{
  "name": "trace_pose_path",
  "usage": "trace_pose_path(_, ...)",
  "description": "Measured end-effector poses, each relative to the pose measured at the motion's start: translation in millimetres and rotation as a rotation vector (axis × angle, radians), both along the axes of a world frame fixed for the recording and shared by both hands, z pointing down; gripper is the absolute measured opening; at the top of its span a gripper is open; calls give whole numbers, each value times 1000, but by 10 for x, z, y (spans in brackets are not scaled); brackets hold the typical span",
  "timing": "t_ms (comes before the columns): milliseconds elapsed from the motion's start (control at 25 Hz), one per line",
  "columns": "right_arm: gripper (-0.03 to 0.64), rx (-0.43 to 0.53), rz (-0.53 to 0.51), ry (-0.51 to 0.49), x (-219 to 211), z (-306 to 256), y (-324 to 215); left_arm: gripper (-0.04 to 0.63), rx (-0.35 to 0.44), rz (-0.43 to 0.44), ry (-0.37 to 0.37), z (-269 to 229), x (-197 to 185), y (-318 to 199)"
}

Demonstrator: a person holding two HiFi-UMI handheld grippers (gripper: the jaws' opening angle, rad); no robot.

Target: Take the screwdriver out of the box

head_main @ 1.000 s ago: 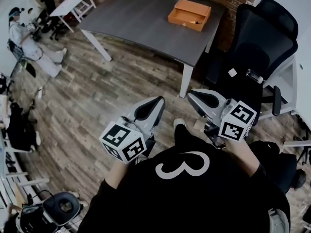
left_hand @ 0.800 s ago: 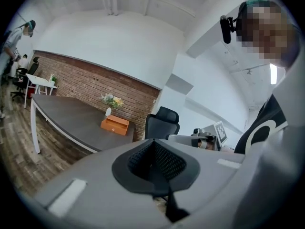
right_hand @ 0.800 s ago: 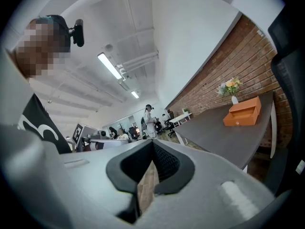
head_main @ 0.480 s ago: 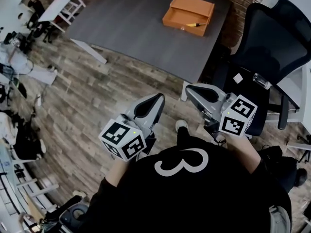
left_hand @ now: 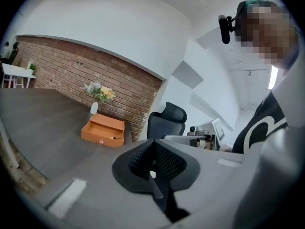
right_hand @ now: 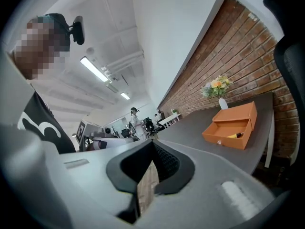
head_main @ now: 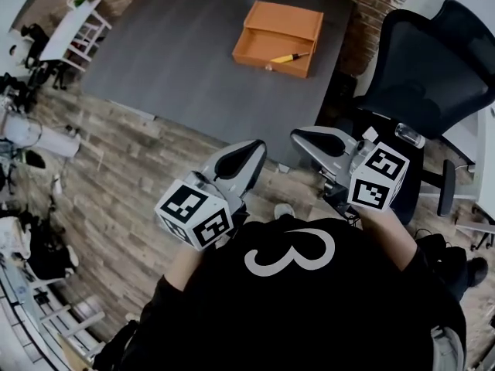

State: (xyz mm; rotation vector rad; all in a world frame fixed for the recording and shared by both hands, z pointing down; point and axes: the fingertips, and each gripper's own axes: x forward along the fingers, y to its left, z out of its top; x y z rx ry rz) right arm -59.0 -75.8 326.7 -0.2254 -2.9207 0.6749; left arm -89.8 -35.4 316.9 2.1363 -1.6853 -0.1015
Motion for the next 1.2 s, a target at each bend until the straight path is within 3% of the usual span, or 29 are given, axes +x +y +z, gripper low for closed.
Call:
trace_pose_path(440, 2, 3, 78, -15, -221, -97, -462, 12, -8, 90, -35, 21, -336, -551)
trace_pose_path(760, 2, -33, 216, 13, -474, 43, -960, 28, -57, 202, -45, 163, -776, -1174)
trace_pose_path(1040, 2, -66, 356, 29, -558, 140, -1323, 69, -92, 340, -127, 259, -1043, -1781)
trace_pose_path(1200, 2, -91, 420, 43, -552, 224, -1492, 97, -143, 402, -126, 400, -1141, -2117)
